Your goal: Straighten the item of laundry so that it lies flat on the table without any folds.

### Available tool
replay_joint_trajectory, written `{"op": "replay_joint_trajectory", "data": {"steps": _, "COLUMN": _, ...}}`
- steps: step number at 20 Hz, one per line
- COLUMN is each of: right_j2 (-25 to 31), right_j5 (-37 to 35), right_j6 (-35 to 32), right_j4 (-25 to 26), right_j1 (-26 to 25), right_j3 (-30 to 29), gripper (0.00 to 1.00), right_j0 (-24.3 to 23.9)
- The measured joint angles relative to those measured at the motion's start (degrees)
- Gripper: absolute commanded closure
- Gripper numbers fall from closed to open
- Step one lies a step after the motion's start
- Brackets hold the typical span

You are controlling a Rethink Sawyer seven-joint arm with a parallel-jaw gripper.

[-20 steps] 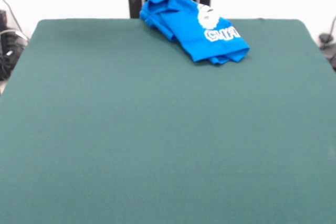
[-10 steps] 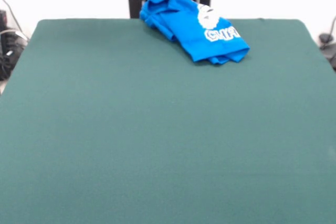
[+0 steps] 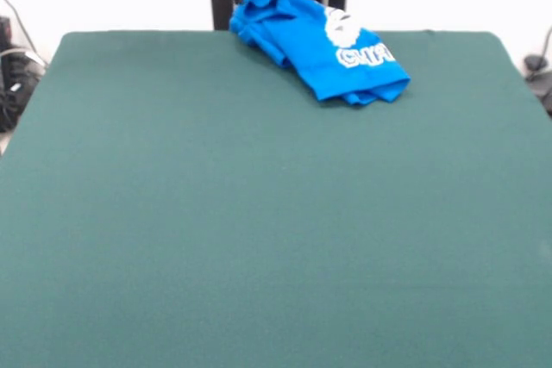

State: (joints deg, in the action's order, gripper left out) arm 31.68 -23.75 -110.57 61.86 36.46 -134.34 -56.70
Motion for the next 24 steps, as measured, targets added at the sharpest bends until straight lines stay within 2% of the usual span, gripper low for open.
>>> {"op": "replay_joint_trajectory", "data": {"steps": 8, "right_j2": -4.03, "right_j5": 2.3, "right_j6": 0.0, "right_j4": 2.27, "right_j1": -3.33, "right_j3": 0.08, "gripper": 0.0, "right_j0": 1.17}}
{"op": "replay_joint_trajectory", "data": {"steps": 21, "right_j2": -5.84, "right_j5": 2.4, "right_j6": 0.0, "right_j4": 2.27, "right_j1": -6.06, "right_j3": 0.19, "gripper": 0.0, "right_j0": 1.13}}
{"op": "replay_joint_trajectory", "data": {"steps": 22, "right_j2": -5.91, "right_j5": 2.41, "right_j6": 0.0, "right_j4": 2.27, "right_j1": -6.11, "right_j3": 0.19, "gripper": 1.0, "right_j0": 1.1}}
{"op": "replay_joint_trajectory", "data": {"steps": 24, "right_j2": -6.0, "right_j5": 2.71, "right_j6": 0.0, "right_j4": 2.27, "right_j1": -6.12, "right_j3": 0.21, "gripper": 1.0, "right_j0": 0.93}}
